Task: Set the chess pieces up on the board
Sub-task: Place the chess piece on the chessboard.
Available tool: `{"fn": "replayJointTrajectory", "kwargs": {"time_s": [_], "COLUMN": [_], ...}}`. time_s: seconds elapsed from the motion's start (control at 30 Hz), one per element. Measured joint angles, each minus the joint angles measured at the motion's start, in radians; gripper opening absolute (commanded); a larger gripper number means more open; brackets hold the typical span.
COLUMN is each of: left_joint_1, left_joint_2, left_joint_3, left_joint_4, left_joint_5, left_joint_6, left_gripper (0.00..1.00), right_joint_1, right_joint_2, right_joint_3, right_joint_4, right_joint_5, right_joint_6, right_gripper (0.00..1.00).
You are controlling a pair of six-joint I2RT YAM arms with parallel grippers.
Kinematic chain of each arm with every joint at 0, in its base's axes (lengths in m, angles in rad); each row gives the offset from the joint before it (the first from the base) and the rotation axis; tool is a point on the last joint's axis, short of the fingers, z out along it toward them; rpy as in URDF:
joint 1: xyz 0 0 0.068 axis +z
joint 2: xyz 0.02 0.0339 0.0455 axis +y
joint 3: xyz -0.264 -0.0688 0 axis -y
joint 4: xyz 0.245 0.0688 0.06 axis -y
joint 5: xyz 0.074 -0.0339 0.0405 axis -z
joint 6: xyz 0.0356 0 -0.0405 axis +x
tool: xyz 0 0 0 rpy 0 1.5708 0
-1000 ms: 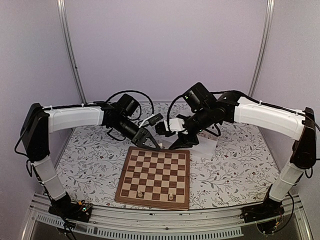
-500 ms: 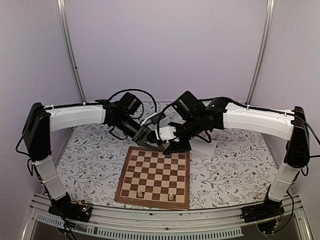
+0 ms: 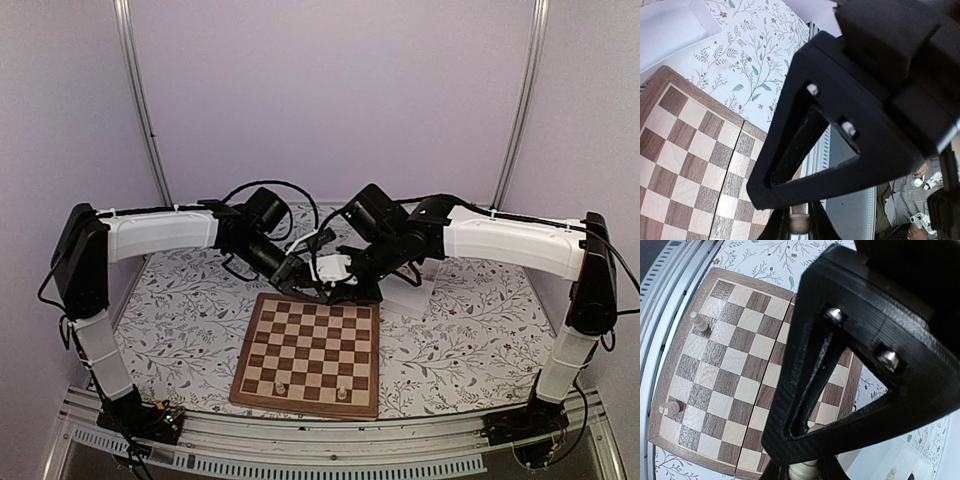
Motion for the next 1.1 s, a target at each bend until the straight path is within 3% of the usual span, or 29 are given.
{"fn": "replayJointTrajectory", "kwargs": {"time_s": [0.2, 0.33, 0.47, 0.63, 0.87, 1.1], "left_joint_1": [-0.002, -0.005, -0.008, -0.016, -0.035, -0.069], "left_joint_2": [-0.020, -0.136, -0.337, -0.507, -0.476, -0.398], "left_joint_3": [-0.015, -0.144, -0.303, -0.484, -0.537, -0.535], "left_joint_4": [0.014, 0.091, 0.278, 0.686, 0.967, 1.061], "left_joint_5": [-0.057, -0.133, -0.236, -0.374, -0.464, -0.454], "left_joint_6": [0.001, -0.013, -0.069, -0.179, -0.280, -0.331], "left_gripper": [0.32, 0.44, 0.48, 0.51, 0.56, 0.52], "right_joint_1": [-0.003, -0.027, -0.079, -0.130, -0.128, -0.128], "right_joint_2": [0.000, -0.003, -0.015, -0.033, -0.034, -0.034], "right_joint_3": [0.000, 0.000, 0.000, 0.000, 0.000, 0.000], "right_joint_4": [0.002, 0.033, 0.055, 0.082, 0.095, 0.100], "right_joint_5": [0.007, -0.047, -0.148, -0.285, -0.369, -0.389], "right_joint_6": [0.020, 0.058, 0.112, 0.186, 0.234, 0.254], "right_gripper": [0.09, 0.09, 0.09, 0.09, 0.09, 0.09]}}
